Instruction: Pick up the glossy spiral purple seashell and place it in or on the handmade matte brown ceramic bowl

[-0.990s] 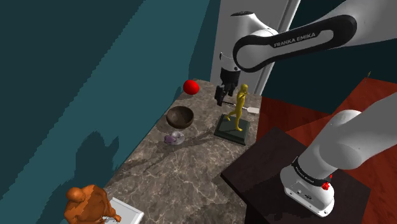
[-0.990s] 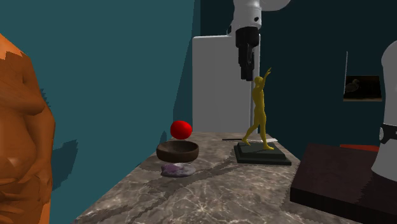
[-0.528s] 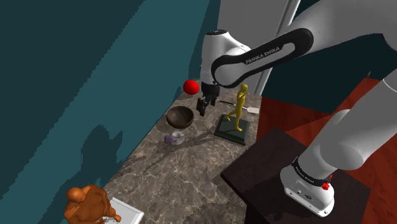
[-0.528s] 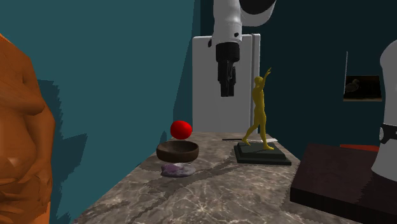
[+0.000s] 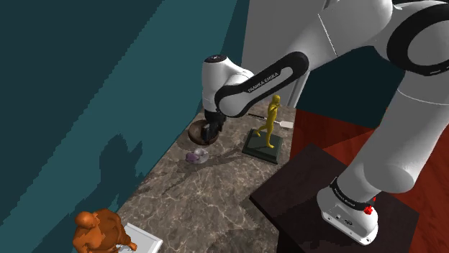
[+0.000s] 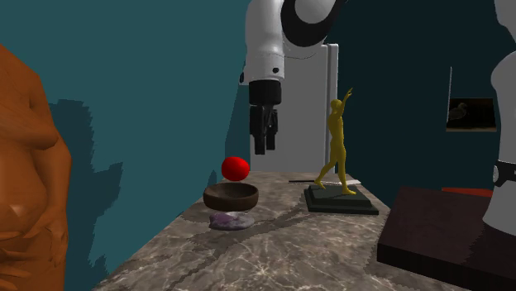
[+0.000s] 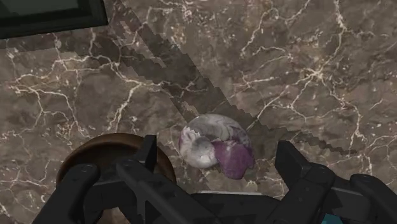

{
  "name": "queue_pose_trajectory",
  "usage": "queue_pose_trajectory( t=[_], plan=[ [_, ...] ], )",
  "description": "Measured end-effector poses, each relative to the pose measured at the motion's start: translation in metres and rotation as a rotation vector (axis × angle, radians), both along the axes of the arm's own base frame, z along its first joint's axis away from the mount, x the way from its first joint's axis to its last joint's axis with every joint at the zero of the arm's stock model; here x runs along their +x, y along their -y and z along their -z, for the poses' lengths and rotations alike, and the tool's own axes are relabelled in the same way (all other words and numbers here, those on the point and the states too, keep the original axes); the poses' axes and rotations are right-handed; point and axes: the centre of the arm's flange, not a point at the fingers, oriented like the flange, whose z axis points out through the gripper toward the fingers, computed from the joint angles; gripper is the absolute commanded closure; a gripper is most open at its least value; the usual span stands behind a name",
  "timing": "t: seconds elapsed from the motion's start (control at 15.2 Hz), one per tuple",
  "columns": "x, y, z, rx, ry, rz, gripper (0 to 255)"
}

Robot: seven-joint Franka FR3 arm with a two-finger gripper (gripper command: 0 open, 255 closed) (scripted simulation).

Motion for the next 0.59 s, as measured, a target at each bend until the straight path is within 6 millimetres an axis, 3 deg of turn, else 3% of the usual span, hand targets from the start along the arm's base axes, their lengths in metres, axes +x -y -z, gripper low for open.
queue_pose_trajectory(
  t=[0.59],
  plan=[
    [0.037, -0.085, 0.067, 0.007, 0.003, -0.075, 0]
  ],
)
